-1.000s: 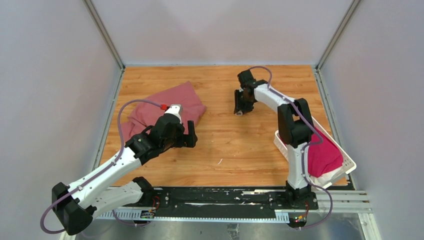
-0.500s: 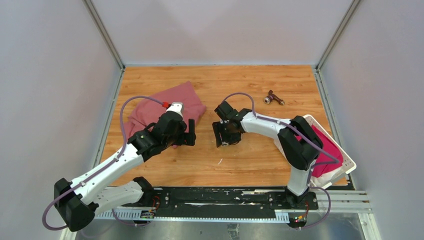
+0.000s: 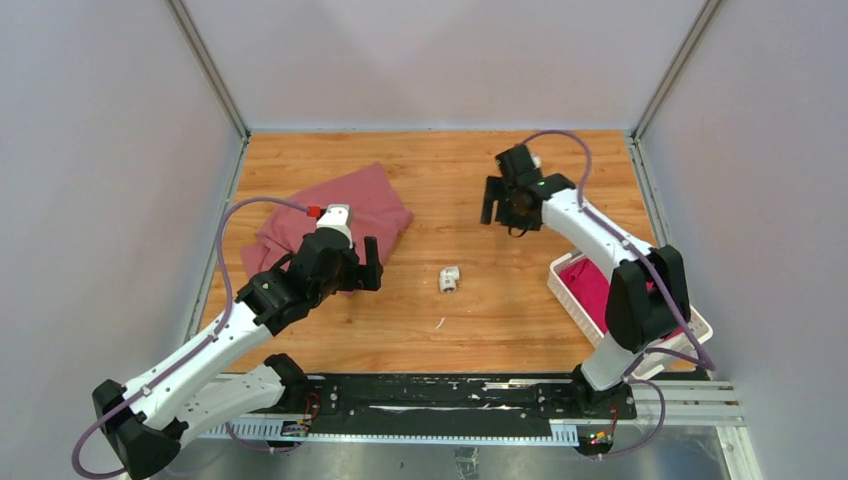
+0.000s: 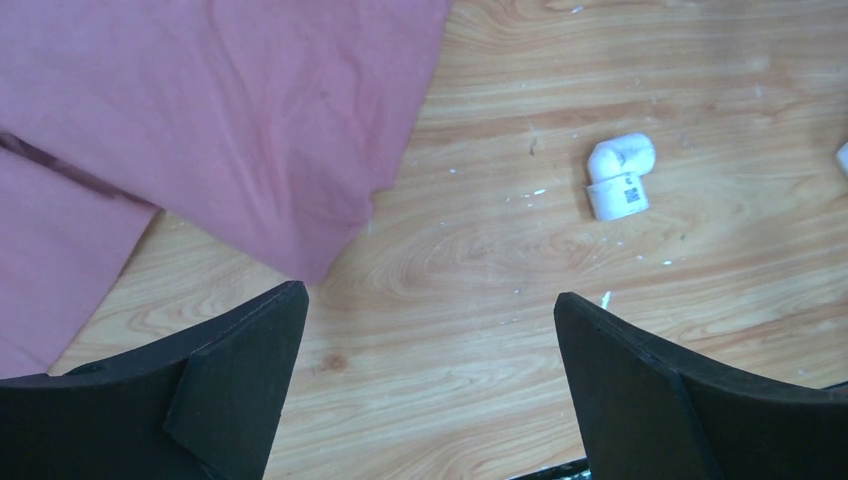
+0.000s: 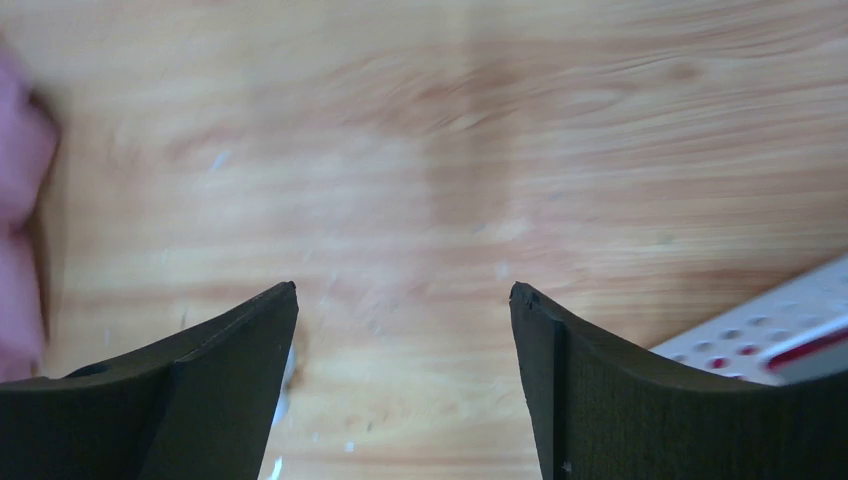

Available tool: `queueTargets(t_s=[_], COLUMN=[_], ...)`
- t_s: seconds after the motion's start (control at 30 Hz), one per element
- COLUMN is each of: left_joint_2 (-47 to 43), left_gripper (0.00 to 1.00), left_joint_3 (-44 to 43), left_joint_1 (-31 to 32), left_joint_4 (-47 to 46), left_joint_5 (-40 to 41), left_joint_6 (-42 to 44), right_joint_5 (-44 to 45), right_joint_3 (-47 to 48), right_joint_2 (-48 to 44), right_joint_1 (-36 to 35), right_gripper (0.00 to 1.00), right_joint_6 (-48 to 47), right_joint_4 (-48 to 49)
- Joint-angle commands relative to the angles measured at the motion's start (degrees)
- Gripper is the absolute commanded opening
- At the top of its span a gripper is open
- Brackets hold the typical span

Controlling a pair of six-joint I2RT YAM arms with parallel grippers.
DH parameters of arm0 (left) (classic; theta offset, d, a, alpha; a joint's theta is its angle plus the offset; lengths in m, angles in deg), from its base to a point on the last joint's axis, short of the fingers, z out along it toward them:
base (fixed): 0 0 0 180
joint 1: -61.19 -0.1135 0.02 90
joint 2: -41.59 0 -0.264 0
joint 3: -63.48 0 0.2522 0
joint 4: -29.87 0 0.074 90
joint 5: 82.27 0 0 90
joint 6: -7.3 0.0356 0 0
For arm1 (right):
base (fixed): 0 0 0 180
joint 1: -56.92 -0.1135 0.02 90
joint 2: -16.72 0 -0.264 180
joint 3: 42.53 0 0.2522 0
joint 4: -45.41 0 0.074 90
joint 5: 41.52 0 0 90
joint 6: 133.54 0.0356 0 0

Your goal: Install the water faucets

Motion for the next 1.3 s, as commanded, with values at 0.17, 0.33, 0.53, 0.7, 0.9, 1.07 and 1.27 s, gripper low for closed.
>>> queueTargets(t_s=[0.17, 0.33, 0.53, 0.7, 0.9, 1.07, 1.27], left_joint_2=[1.84, 1.11, 0.00, -0.81, -1.08, -0.64, 1.77], left_gripper=[1.00, 1.00, 1.00, 1.00, 1.00, 1.00, 1.00], left_joint_3=[-4.05, -2.85, -1.67, -1.02, -0.44, -0.39, -1.66], left_joint_1=[0.41, 0.41, 0.41, 0.41, 0.41, 0.41, 0.41], left_joint_4=[5.83, 4.76, 4.71, 4.62, 4.70, 4.41, 3.58], left_joint_5=[1.28, -1.32, -2.02, -1.87, -1.57, -1.37, -1.06], left_joint_6=[4.41, 2.61, 2.37, 2.07, 2.35, 2.07, 2.02], right_joint_5=[9.89, 10.19, 11.10, 9.15, 7.16, 0.98, -9.40], right_joint_3=[9.60, 19.27, 29.06, 35.17, 38.70, 36.77, 27.29], right_joint_2=[11.09, 21.13, 29.96, 36.47, 39.91, 37.44, 29.32], right_joint_1=[14.86, 17.59, 18.79, 20.74, 21.96, 21.86, 16.09], right_gripper=[0.81, 0.81, 0.81, 0.80, 0.72, 0.10, 0.00], right_joint_6=[15.51, 20.61, 22.56, 22.37, 20.97, 16.01, 0.45], right_joint_4=[-5.24, -9.98, -13.07, -14.71, -15.20, -14.03, -10.02])
